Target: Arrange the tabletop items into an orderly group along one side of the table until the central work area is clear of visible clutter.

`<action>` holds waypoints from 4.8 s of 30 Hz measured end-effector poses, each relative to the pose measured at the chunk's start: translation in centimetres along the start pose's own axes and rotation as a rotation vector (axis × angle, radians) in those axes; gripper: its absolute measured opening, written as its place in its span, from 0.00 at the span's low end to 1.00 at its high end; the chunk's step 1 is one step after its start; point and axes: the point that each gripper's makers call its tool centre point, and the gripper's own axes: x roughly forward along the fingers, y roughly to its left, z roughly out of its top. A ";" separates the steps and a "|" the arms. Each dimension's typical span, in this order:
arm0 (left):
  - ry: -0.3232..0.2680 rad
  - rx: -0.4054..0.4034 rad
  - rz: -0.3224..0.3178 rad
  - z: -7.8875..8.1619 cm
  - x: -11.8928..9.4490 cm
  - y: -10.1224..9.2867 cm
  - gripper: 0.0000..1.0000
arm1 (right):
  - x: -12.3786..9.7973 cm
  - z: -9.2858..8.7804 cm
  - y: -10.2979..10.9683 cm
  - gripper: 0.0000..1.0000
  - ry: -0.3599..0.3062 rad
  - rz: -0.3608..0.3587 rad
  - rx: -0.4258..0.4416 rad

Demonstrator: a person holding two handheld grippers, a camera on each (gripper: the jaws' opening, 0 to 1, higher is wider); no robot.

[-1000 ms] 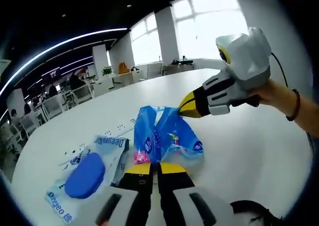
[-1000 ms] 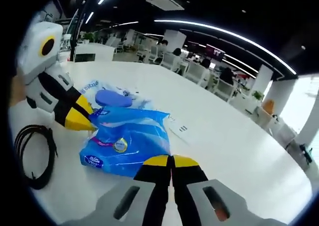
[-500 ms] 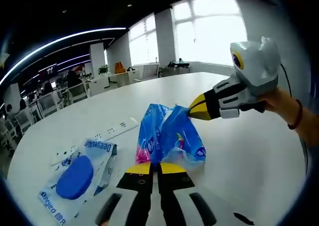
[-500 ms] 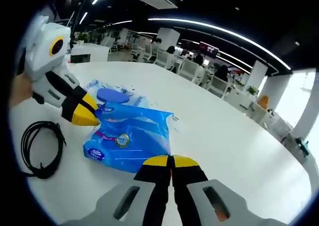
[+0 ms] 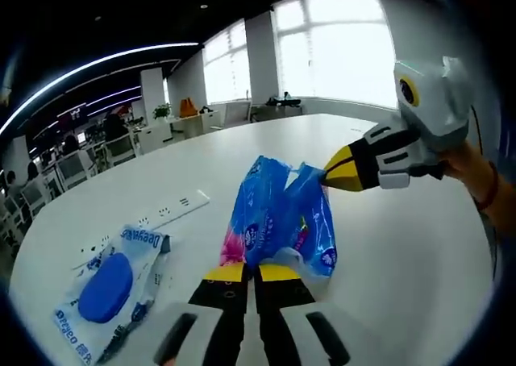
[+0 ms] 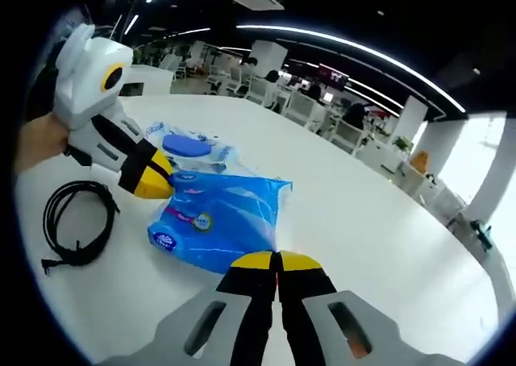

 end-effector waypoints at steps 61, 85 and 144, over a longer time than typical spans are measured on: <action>0.089 0.242 0.025 -1.6 0.8 -0.7 0.19 | -3.7 -5.3 1.9 0.17 0.024 0.050 0.227; -0.046 0.040 0.134 -2.2 -9.5 5.7 0.27 | -5.6 -1.7 1.9 0.19 -0.089 0.041 0.211; 0.035 0.110 0.235 -8.7 -14.1 11.7 0.25 | 1.3 7.9 8.8 0.20 -0.086 0.202 -0.166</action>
